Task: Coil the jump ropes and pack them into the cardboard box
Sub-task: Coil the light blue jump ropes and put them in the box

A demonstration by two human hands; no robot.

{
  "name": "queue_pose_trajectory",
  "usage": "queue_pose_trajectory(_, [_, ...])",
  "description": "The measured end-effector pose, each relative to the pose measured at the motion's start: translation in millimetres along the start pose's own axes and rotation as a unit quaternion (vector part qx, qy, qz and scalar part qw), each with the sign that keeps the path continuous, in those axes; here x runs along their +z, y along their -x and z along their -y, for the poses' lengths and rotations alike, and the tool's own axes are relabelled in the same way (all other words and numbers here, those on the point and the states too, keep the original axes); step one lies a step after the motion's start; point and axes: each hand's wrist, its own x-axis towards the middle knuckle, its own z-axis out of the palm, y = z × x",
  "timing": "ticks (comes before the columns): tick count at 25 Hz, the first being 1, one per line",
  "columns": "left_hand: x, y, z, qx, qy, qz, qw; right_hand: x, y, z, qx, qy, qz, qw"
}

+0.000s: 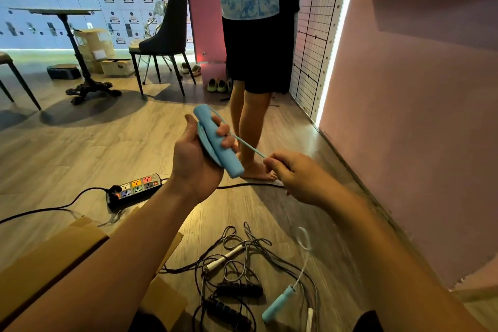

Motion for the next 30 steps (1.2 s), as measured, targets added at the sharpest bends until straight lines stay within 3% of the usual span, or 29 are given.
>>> queue_pose_trajectory(4, [-3.6, -7.0, -7.2, 0.120, 0.047, -0.073, 0.989, 5.7, -0.6, 1.2, 0.011, 0.058, 0.029, 0.998])
queue_pose_trajectory(8, [-14.4, -11.5, -21.8, 0.205, 0.013, -0.205, 0.957, 7.7, 4.7, 6.0, 0.019, 0.067, 0.078, 0.995])
queue_pose_trajectory(11, [-25.5, -11.2, -20.4, 0.213, -0.126, -0.270, 0.931, 7.4, 8.6, 15.2, -0.019, 0.028, 0.074, 0.997])
queue_pose_trajectory(14, [-29.6, -9.2, -13.4, 0.201, -0.322, -0.228, 0.896, 7.8, 10.6, 21.7, -0.068, -0.017, 0.031, 0.997])
queue_pose_trajectory(17, [-29.7, -8.7, -4.7, 0.124, -0.489, -0.125, 0.854, 6.3, 13.4, 26.1, -0.105, -0.051, -0.030, 0.993])
queue_pose_trajectory(21, [-17.0, 0.7, 10.6, -0.108, -0.555, -0.008, 0.825, 4.0, 15.1, 26.0, -0.112, -0.048, -0.151, 0.981])
queue_pose_trajectory(23, [-7.3, 3.3, 17.4, -0.175, -0.554, 0.042, 0.813, 4.6, 10.8, 21.3, -0.112, -0.039, -0.204, 0.972])
queue_pose_trajectory(26, [3.3, 4.9, 20.3, -0.249, -0.497, 0.073, 0.828, -1.6, 6.9, 12.1, -0.113, -0.040, -0.248, 0.961])
queue_pose_trajectory(30, [8.3, 10.6, 20.5, -0.307, -0.435, 0.095, 0.841, -7.9, 4.4, 6.1, -0.091, -0.067, -0.224, 0.968])
